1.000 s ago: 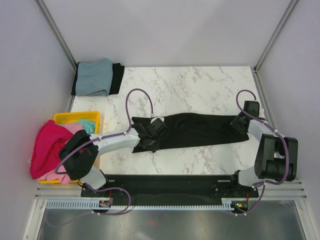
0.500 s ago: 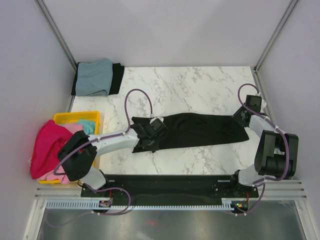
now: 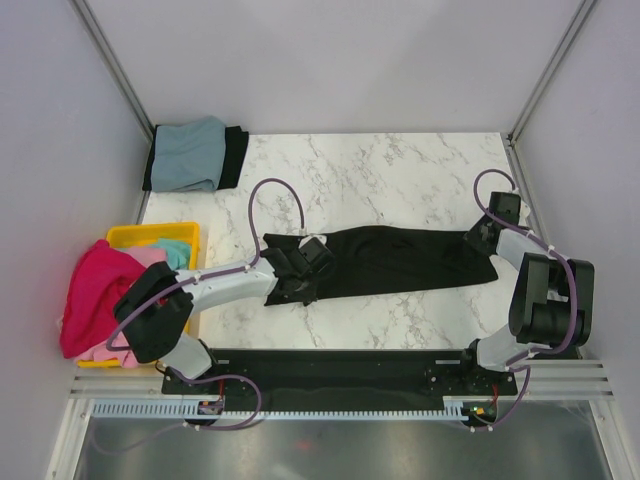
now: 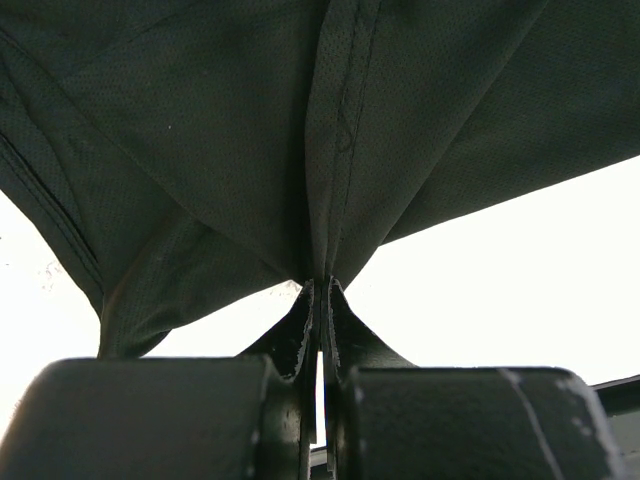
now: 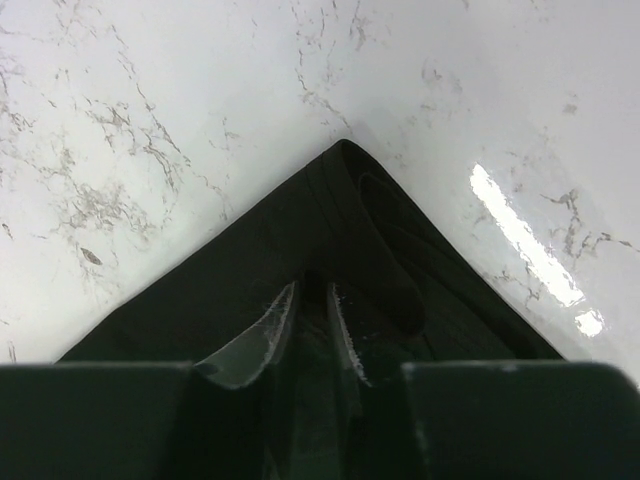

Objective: Fold and stack the t-shirts
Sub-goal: Fold the tshirt

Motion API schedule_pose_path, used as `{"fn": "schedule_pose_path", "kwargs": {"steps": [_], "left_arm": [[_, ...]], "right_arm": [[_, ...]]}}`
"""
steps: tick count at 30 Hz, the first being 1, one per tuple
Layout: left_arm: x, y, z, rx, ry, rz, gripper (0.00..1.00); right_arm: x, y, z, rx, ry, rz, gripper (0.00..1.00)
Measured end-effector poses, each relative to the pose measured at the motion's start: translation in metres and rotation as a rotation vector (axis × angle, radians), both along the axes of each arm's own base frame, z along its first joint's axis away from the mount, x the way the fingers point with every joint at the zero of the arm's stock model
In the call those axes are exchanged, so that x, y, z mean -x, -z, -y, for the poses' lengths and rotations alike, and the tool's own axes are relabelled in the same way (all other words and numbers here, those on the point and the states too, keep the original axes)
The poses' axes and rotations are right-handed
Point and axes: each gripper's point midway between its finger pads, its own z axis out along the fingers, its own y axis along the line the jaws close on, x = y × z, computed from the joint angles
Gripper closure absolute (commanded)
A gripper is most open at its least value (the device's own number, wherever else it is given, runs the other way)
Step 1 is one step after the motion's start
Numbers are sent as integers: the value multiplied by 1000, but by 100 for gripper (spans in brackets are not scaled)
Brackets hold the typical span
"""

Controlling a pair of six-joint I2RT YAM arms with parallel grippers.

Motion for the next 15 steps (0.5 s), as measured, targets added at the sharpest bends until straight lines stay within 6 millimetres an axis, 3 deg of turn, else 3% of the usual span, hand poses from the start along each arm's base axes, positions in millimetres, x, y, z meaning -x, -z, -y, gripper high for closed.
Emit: {"fn": "schedule_pose_path", "kwargs": {"steps": [2,3,4,15], "left_arm": [[1,1,-1,-2,0,-1,98],[1,1,-1,-2,0,-2,98],[1,1,-1,-2,0,-2,98],[0,-17,-6,-12,12,10,98]], "right_arm": [[1,1,-1,-2,-2,-1,88],[1,1,-1,-2,-3,-2,98],[1,2,-1,-1,-5,-3,100],[5,-4,-4,-18,-10,12,100]]}}
